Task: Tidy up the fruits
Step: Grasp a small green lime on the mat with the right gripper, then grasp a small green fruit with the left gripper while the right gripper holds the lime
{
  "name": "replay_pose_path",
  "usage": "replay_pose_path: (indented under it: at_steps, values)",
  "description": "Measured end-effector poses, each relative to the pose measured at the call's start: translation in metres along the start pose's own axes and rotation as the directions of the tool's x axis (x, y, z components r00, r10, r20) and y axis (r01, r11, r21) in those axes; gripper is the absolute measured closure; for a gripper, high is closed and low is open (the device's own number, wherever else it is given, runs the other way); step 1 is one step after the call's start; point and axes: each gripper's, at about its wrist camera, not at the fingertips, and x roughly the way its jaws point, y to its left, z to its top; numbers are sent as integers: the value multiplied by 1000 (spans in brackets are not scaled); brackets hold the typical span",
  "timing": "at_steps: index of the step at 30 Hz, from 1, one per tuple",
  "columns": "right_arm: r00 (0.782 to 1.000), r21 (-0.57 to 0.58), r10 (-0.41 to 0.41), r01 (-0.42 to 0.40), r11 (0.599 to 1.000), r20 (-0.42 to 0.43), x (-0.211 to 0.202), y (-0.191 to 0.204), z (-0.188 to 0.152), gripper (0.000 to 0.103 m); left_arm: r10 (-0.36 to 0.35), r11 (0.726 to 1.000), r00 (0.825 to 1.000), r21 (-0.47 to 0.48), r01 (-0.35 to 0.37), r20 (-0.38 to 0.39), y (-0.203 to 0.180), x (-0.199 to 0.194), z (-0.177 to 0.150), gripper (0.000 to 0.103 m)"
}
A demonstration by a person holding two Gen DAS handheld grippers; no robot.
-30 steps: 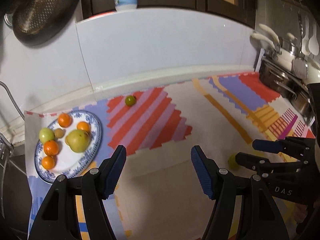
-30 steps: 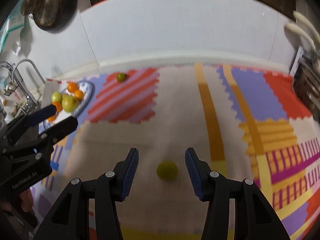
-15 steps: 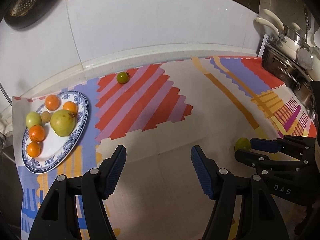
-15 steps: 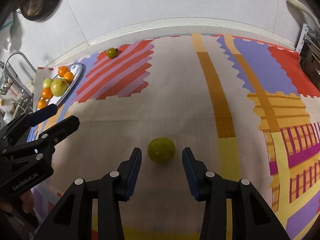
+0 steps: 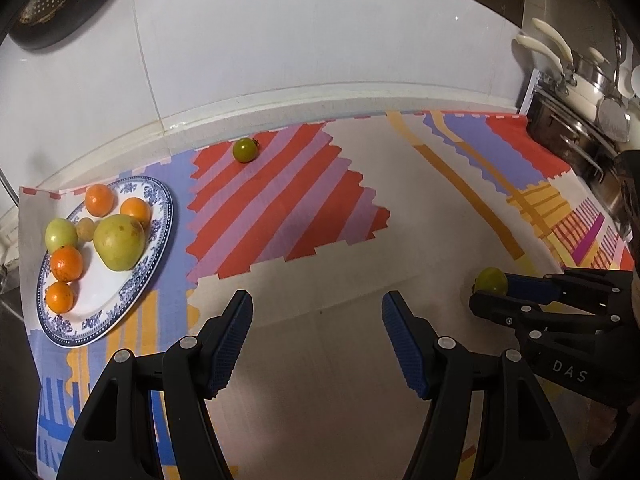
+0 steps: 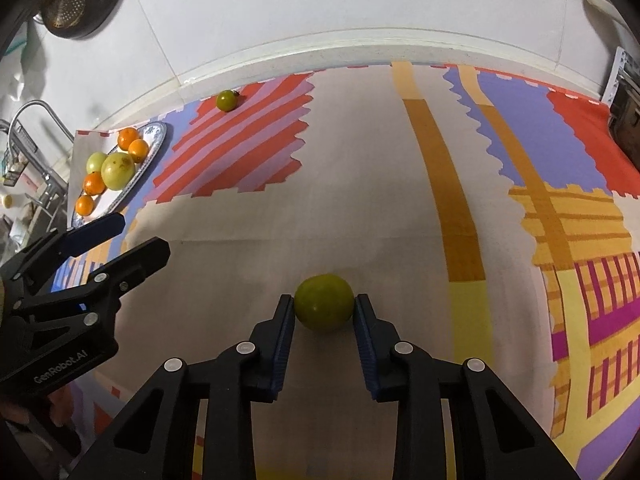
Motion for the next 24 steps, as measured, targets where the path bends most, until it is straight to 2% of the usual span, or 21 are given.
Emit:
replay_pose_path:
  at_steps: [9, 15, 24]
  values:
    - [996, -76, -3, 9, 997, 87, -2, 18, 37, 72, 47, 999, 997, -3, -47, 69, 20, 7, 30, 36]
    - [991, -108, 7, 7, 994, 134, 6, 24, 72, 72, 33, 999, 992, -10, -32, 124, 36, 20, 59, 37]
    - [984, -129, 32, -10, 992, 174, 32, 32, 120, 72, 43, 997, 997, -68, -38, 69, 61, 70, 98, 37]
